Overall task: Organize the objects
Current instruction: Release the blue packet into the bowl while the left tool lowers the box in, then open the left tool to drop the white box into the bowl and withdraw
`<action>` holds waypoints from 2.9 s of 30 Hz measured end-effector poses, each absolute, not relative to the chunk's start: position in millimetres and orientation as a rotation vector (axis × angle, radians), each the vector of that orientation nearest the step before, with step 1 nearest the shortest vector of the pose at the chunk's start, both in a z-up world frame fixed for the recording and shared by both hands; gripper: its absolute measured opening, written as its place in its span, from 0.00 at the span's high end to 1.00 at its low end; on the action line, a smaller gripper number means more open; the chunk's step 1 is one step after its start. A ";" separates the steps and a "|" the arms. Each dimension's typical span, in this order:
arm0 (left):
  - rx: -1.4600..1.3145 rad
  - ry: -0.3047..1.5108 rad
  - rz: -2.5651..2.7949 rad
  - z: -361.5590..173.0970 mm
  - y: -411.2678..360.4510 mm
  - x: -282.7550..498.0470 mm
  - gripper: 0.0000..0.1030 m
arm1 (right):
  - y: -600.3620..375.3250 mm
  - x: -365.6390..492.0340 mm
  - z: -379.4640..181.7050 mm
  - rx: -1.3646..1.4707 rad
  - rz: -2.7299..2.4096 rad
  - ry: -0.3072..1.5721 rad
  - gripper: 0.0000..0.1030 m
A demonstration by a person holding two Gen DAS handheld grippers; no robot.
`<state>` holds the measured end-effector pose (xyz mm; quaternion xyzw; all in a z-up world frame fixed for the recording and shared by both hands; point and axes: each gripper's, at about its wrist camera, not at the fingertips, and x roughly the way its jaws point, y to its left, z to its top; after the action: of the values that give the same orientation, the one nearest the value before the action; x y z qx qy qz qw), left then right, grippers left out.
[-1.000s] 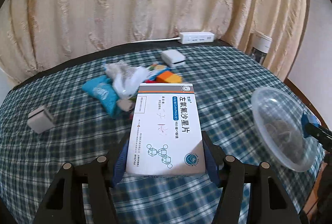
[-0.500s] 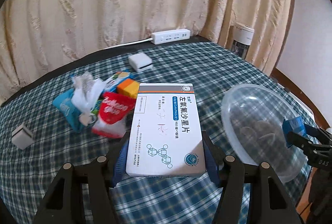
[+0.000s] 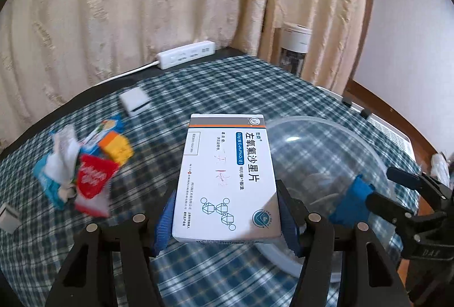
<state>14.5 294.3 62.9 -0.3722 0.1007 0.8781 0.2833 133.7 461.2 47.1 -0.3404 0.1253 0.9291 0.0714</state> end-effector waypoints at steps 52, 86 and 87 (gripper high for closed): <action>-1.082 0.157 2.404 44.6 250.9 -3.1 0.00 | 433.3 130.1 59.9 -0.956 2.849 0.475 0.12; -1.107 0.144 2.663 49.5 140.4 -18.9 0.00 | 322.4 89.0 74.2 -1.033 3.037 0.362 0.12; -1.110 0.141 2.666 49.2 136.9 -19.9 0.00 | 318.7 87.0 73.1 -1.040 3.040 0.360 0.12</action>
<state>-19.9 136.9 49.2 -0.3808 0.0484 0.9149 0.1247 87.0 318.7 73.1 -0.3214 0.1112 0.9393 -0.0459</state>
